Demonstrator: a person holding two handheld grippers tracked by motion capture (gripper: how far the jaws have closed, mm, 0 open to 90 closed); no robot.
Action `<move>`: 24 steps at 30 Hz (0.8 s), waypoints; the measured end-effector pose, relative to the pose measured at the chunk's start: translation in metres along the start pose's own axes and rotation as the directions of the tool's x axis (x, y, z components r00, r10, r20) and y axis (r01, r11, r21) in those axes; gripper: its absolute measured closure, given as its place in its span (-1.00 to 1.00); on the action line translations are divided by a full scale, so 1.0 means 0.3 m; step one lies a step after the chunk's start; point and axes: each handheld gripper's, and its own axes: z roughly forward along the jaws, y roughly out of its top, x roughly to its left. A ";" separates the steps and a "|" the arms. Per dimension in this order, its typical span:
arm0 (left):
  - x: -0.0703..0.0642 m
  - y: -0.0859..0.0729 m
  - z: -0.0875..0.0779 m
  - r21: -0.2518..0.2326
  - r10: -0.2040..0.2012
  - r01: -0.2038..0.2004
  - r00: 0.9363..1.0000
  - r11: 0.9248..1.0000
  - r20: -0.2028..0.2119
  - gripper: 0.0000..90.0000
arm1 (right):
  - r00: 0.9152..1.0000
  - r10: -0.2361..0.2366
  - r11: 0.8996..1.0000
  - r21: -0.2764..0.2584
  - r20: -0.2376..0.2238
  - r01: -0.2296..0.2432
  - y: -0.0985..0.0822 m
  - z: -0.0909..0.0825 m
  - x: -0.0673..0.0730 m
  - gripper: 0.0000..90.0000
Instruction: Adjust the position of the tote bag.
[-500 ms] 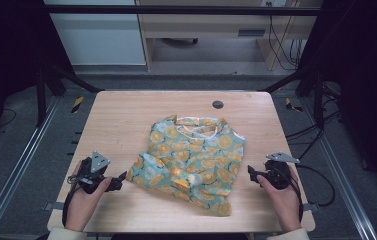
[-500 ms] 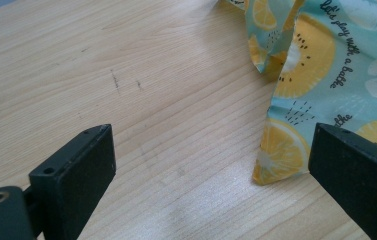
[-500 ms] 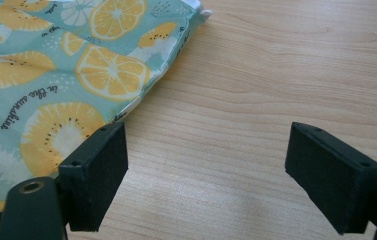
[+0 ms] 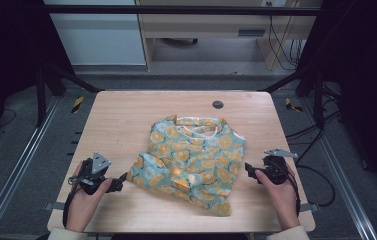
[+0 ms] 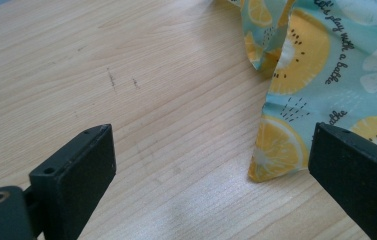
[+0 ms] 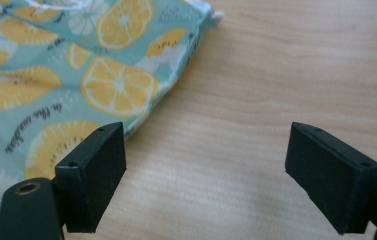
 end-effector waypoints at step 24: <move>-0.011 0.200 0.025 -0.085 0.034 -0.030 0.998 0.996 0.049 -0.88 | 0.992 0.027 0.997 0.073 -0.125 -0.018 0.226 0.295 -0.007 0.29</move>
